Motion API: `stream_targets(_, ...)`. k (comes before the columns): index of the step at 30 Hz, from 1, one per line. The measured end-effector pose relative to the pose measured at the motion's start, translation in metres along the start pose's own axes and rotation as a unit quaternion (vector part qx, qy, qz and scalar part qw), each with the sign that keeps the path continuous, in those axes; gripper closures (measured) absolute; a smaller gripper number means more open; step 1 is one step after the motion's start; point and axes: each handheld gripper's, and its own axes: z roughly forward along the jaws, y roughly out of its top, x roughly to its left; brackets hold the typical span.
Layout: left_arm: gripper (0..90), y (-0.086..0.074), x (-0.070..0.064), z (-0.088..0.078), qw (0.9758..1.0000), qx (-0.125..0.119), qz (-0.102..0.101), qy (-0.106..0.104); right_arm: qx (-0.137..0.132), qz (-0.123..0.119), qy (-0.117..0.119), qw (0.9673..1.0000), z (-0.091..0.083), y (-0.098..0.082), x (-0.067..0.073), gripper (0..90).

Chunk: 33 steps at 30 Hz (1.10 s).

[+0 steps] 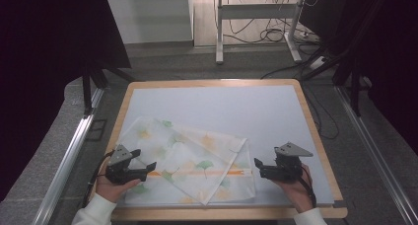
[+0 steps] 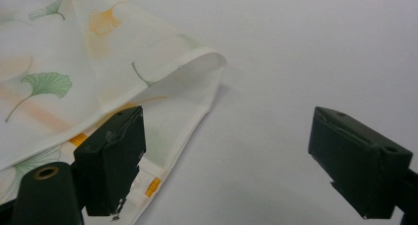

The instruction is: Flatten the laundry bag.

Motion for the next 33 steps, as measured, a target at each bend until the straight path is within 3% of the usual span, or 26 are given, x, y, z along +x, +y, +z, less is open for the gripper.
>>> stream_targets(3, 20.0, 0.0, -0.002, 0.001, 1.0, 0.005, 0.004, -0.005, 0.002, 0.001, 0.004, 1.0, 0.0, 0.0, 0.001, 15.2)
stream_targets(9, 20.3, -0.001, -0.002, -0.001, 1.0, 0.0, 0.001, -0.006, -0.004, -0.023, 0.016, 0.9996, -0.003, 0.002, 0.008, 20.0)
stream_targets(15, 22.1, -0.001, -0.002, 0.001, 1.0, 0.003, 0.006, -0.002, -0.004, -0.034, 0.041, 0.9986, -0.005, 0.005, 0.017, 21.9)
stream_targets(21, 22.6, -0.001, -0.002, -0.002, 1.0, -0.006, 0.002, 0.004, -0.009, -0.072, 0.063, 0.9954, -0.006, 0.008, 0.03, 22.1)
stream_targets(33, 23.2, -0.002, -0.003, -0.001, 0.9999, -0.006, 0.002, 0.009, 0.014, -0.061, 0.086, 0.9943, -0.002, 0.012, 0.04, 26.7)
